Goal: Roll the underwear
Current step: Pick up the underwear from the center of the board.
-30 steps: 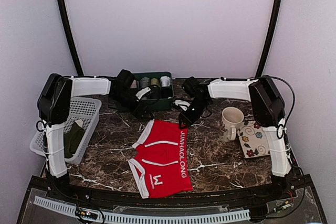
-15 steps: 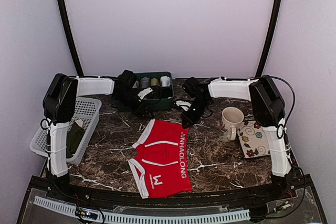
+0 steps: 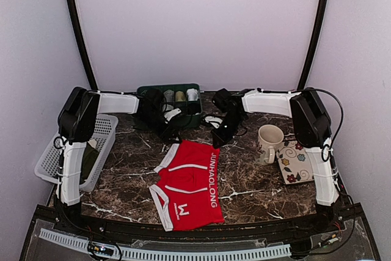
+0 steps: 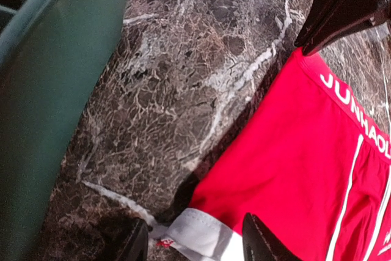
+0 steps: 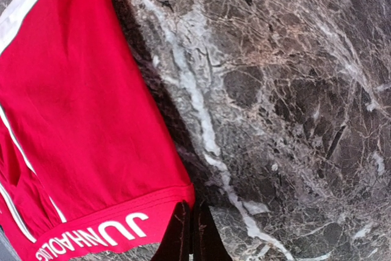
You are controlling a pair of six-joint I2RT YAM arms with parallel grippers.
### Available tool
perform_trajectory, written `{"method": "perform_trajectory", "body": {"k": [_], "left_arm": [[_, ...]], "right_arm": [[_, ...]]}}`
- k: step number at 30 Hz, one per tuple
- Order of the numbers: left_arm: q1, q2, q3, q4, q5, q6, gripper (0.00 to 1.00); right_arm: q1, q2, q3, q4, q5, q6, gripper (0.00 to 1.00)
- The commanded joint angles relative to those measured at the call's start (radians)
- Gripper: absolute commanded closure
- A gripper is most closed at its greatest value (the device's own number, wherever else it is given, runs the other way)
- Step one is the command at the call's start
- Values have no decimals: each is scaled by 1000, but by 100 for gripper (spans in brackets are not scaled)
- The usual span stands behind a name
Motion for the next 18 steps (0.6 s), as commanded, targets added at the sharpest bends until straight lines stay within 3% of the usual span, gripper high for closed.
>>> {"method": "perform_trajectory", "body": {"k": [1, 6, 10, 13, 18], "left_arm": [[0, 11, 20, -20, 1, -1, 51], [7, 11, 38, -14, 56, -45, 78], [36, 2, 74, 0, 60, -104, 93], [70, -1, 127, 17, 54, -140, 99], [83, -1, 225, 7, 70, -134, 100]], "right_arm": [[-4, 12, 22, -12, 10, 7, 100], [-3, -2, 28, -8, 21, 9, 100], [-5, -19, 39, 26, 53, 35, 100], [-16, -29, 57, 64, 91, 57, 100], [-43, -31, 136, 66, 125, 59, 100]]}}
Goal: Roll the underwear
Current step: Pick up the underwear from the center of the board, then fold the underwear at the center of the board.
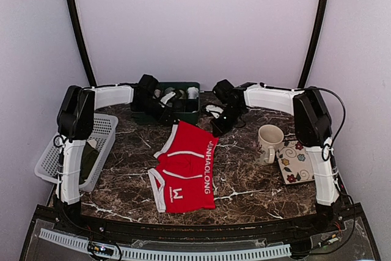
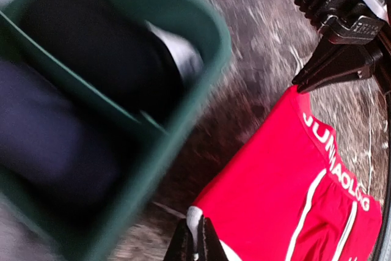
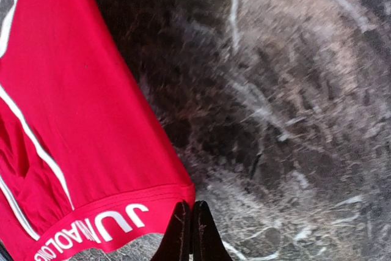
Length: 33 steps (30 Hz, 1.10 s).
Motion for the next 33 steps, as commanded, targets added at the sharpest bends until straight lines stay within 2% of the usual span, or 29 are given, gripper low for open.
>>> {"method": "perform_trajectory", "body": {"k": [1, 6, 11, 18, 22, 26, 33], "left_arm": [[24, -23, 105, 14, 23, -12, 100], [22, -95, 60, -18, 73, 9, 100], [18, -228, -145, -28, 74, 67, 100], [7, -340, -394, -49, 70, 102, 100], [-26, -340, -468, -77, 28, 102, 100], [-28, -305, -504, -62, 41, 30, 100], [-28, -267, -554, 80, 47, -104, 100]], "right_arm": [[-28, -36, 86, 39, 49, 8, 100], [-26, -84, 64, 37, -30, 2, 100], [22, -170, -85, 73, -88, -9, 100], [137, -202, -206, 91, -133, 11, 100], [184, -181, -270, 148, -184, 67, 100], [186, -119, -276, 161, -166, 120, 100], [88, -77, -264, 150, -108, 121, 100]]}}
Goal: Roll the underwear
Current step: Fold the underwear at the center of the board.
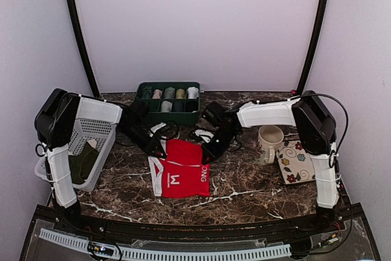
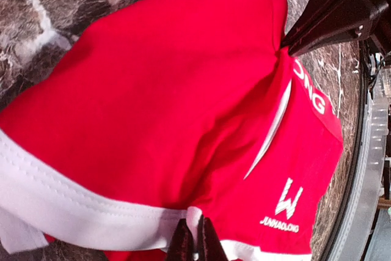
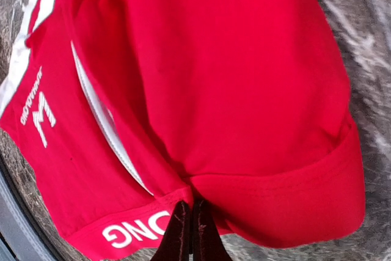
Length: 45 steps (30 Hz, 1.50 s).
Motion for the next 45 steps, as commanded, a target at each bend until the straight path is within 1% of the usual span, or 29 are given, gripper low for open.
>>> {"method": "perform_trajectory", "body": {"k": [1, 3, 6, 9, 11, 15, 20, 24, 29, 33, 38, 42, 45], "left_arm": [[3, 24, -16, 109, 5, -118, 100], [4, 31, 0, 136, -7, -141, 100], [5, 30, 43, 120, -29, -145, 100], [4, 14, 73, 76, -26, -134, 100], [3, -21, 64, 66, -5, -147, 100], [-33, -113, -4, 112, 33, -209, 100], [-101, -186, -90, 101, 3, -240, 100], [-113, -237, -201, 175, 18, -315, 100], [-144, -286, -290, 228, 15, -368, 100], [-166, -274, -345, 304, -8, -415, 100], [-167, -189, -359, 373, -59, -465, 100], [-160, -150, -335, 349, -104, -456, 100], [-148, -143, -316, 318, -109, -435, 100]], "right_arm": [[-94, 26, 9, 22, 50, 11, 100], [-116, 33, 28, 11, 50, -9, 100], [-122, 25, 58, -22, 52, -44, 100], [-119, -16, 50, -36, 33, -54, 100], [-109, -57, 23, -30, 19, -53, 100], [-75, -127, -34, -18, -6, -55, 100], [-39, -168, -76, -40, 12, -67, 100], [-33, -204, -147, -29, -1, -69, 100], [-27, -245, -243, 0, 4, -65, 100], [-28, -229, -298, 38, 3, -60, 100], [-17, -185, -303, 65, -12, -53, 100], [-4, -166, -285, 60, -21, -46, 100], [4, -181, -279, 48, -31, -39, 100]]}}
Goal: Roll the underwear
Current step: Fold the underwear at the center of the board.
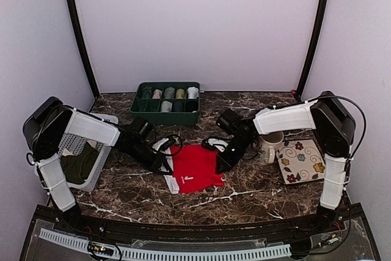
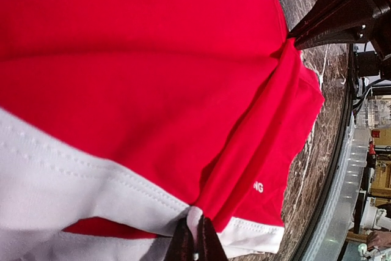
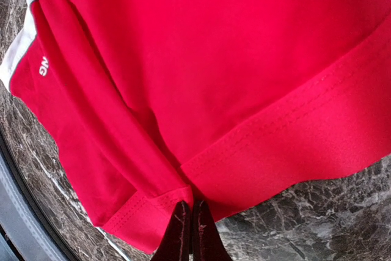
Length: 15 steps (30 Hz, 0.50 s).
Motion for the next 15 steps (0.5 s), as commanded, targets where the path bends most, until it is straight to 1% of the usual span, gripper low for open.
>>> {"method": "perform_trajectory", "body": {"k": [1, 7, 12, 15], "left_arm": [[14, 13, 25, -47, -61, 31, 100], [11, -91, 28, -76, 31, 75, 100], [1, -177, 3, -101, 62, 98, 100], [-11, -194, -16, -102, 76, 100, 100]], "right_arm": [[19, -1, 10, -8, -10, 16, 100], [18, -77, 19, -46, 36, 14, 100], [18, -117, 42, -75, 40, 7, 100], [20, -126, 33, -81, 32, 3, 100]]}}
